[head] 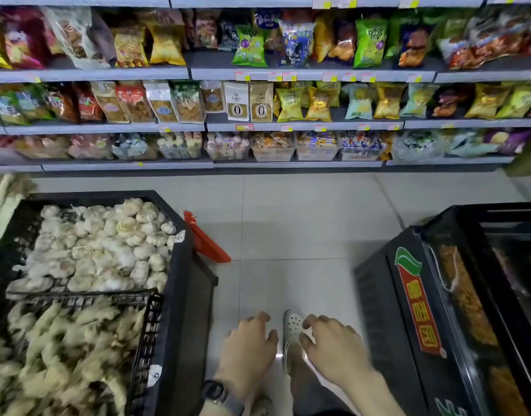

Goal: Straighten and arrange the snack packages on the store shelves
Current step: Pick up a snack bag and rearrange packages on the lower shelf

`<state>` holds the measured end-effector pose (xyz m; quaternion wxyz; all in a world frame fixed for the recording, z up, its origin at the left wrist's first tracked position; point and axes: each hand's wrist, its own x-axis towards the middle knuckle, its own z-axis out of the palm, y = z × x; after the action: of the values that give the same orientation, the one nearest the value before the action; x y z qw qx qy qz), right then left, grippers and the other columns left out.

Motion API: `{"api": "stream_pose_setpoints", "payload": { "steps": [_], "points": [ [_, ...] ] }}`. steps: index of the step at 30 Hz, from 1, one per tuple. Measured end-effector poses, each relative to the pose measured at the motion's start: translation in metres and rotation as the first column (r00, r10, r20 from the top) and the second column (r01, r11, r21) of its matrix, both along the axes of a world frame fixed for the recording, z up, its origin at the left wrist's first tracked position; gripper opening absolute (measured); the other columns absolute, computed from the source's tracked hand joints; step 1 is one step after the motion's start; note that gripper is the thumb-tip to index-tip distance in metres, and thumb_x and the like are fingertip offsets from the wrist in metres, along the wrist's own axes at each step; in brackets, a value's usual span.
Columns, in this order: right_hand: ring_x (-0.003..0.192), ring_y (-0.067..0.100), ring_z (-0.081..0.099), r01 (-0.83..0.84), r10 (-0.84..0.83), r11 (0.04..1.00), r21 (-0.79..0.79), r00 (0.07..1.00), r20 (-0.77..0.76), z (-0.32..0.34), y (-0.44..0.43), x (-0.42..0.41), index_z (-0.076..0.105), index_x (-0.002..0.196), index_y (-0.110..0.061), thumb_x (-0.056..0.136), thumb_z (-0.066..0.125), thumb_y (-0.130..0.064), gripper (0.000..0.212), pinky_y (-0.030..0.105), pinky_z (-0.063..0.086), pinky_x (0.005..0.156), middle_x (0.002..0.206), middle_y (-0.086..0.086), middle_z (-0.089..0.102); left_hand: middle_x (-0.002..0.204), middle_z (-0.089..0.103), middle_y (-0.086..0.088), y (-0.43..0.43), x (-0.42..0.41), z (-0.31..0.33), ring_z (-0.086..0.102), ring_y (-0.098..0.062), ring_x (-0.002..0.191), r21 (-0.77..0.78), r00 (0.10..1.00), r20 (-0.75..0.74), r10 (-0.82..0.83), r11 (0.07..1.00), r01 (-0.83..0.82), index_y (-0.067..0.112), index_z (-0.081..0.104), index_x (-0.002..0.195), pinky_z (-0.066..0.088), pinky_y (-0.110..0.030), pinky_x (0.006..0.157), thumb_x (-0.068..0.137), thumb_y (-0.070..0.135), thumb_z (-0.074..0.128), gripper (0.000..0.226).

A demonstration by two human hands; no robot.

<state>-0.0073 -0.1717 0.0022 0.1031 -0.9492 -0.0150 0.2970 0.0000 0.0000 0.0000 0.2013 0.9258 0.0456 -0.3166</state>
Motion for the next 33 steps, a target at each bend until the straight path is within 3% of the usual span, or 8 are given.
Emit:
{"api": "stream_pose_setpoints", "payload": {
  "steps": [15, 22, 33],
  "points": [
    [0.107, 0.023, 0.065, -0.022, 0.013, 0.993, 0.117, 0.997, 0.073, -0.015, -0.051, 0.237, 0.060, 0.124, -0.027, 0.103, 0.042, -0.041, 0.031, 0.034, 0.048, 0.088, 0.120, -0.006, 0.069, 0.132, 0.069, 0.000, -0.035, 0.193, 0.009, 0.064, -0.033, 0.122, 0.073, 0.995, -0.027, 0.092, 0.993, -0.089, 0.032, 0.054, 0.140, 0.053, -0.040, 0.098, 0.100, 0.038, 0.048, 0.041],
    [0.102, 0.025, 0.065, -0.098, 0.095, 0.990, 0.098, 0.995, 0.033, -0.035, -0.021, 0.348, 0.059, 0.111, -0.024, 0.102, 0.043, -0.038, 0.023, 0.035, 0.051, 0.086, 0.115, -0.002, 0.069, 0.129, 0.070, -0.006, -0.015, 0.293, -0.003, 0.064, -0.037, 0.122, 0.063, 0.986, -0.064, 0.156, 0.986, -0.152, 0.029, 0.056, 0.136, 0.054, -0.043, 0.098, 0.102, 0.042, 0.046, 0.038],
    [0.096, 0.020, 0.067, -0.104, 0.092, 0.989, 0.104, 0.990, 0.110, -0.069, 0.060, 0.559, 0.064, 0.118, -0.022, 0.104, 0.045, -0.039, 0.029, 0.035, 0.053, 0.083, 0.112, -0.004, 0.071, 0.125, 0.069, -0.006, 0.047, 0.522, -0.039, 0.067, -0.035, 0.114, 0.009, 0.990, -0.053, 0.127, 0.992, -0.127, 0.022, 0.059, 0.128, 0.049, -0.038, 0.088, 0.102, 0.030, 0.046, 0.030]
  ]
}}
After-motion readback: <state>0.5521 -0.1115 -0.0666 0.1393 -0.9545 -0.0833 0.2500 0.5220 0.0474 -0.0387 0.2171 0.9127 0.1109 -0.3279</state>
